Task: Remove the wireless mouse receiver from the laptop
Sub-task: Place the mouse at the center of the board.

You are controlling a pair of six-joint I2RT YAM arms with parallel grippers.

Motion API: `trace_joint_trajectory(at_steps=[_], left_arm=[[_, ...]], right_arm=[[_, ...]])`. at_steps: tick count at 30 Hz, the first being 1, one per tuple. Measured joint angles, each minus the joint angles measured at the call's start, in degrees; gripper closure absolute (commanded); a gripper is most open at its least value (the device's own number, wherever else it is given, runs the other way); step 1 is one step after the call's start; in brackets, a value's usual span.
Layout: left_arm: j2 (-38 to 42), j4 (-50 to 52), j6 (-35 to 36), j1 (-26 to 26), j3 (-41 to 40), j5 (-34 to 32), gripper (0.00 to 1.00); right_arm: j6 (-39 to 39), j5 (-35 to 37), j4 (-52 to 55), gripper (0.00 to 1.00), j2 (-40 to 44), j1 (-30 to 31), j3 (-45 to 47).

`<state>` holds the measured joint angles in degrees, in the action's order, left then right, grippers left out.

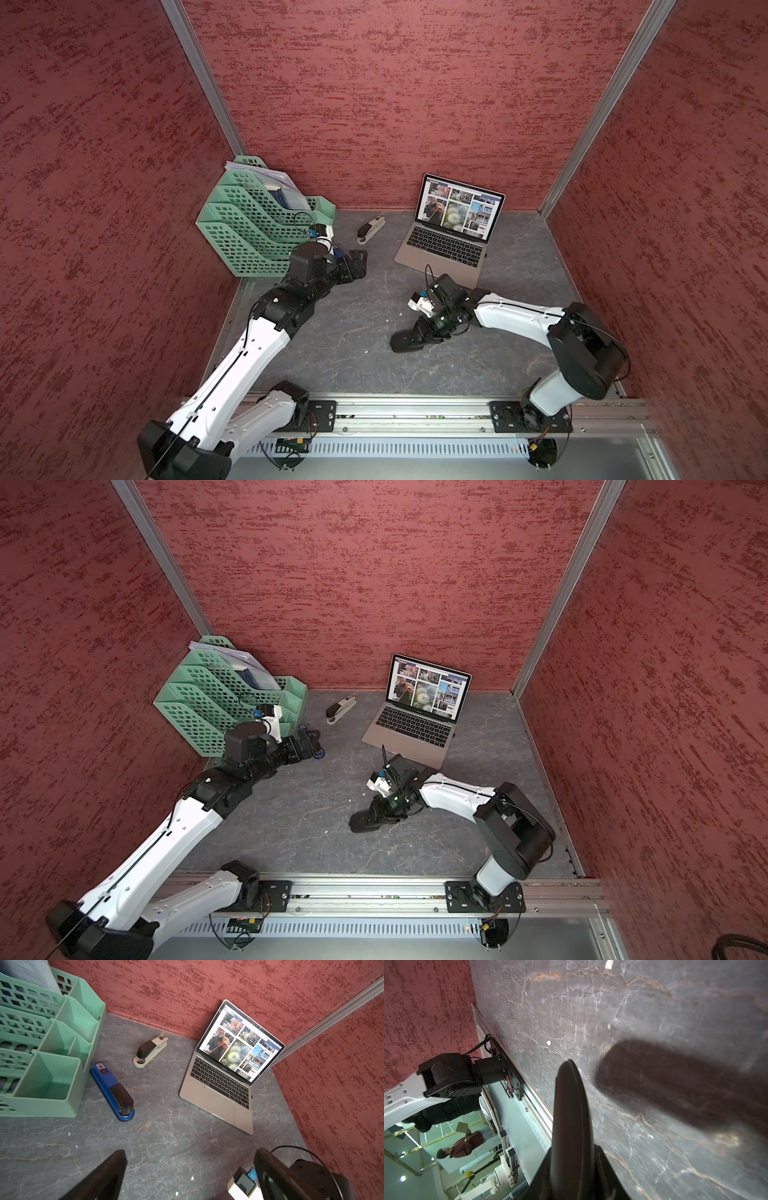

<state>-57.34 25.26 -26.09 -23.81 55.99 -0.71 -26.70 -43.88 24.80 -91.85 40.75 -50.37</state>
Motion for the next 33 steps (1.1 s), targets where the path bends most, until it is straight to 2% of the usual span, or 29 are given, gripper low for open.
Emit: trace_joint_trajectory(at_steps=[8,11,14,19,27,29,32,33], left_arm=[[-1.57,-0.02,-0.02,-0.04,0.00,1.88,0.00],[-2.67,0.52,-0.07,-0.04,0.42,1.88,0.00],[-3.93,0.70,-0.35,-0.11,0.83,1.88,0.00],[-4.55,0.81,-1.36,-0.37,0.83,2.05,0.00],[-5.09,0.79,-1.73,-0.70,0.83,2.27,0.00],[-5.25,0.79,-1.73,-0.72,0.83,2.27,0.00],[-5.25,0.70,-1.70,-1.01,0.83,2.21,0.00],[-5.25,0.70,-1.70,-1.16,0.83,2.19,0.00]], right_arm=[[-0.09,1.55,0.33,0.82,-0.85,0.00,2.38],[-0.07,1.49,0.24,0.75,-1.38,-0.02,2.32],[0.17,1.66,0.48,0.60,-1.84,-0.04,2.01],[0.85,5.03,3.10,0.43,-4.17,-0.04,1.46],[2.19,7.76,7.50,0.32,-4.79,-0.31,-0.79],[2.49,8.07,8.37,0.23,-4.79,-0.50,-1.27],[3.32,8.79,9.90,0.02,-4.63,-0.83,-2.64],[3.72,9.73,10.69,0.02,-4.37,-1.01,-3.26]])
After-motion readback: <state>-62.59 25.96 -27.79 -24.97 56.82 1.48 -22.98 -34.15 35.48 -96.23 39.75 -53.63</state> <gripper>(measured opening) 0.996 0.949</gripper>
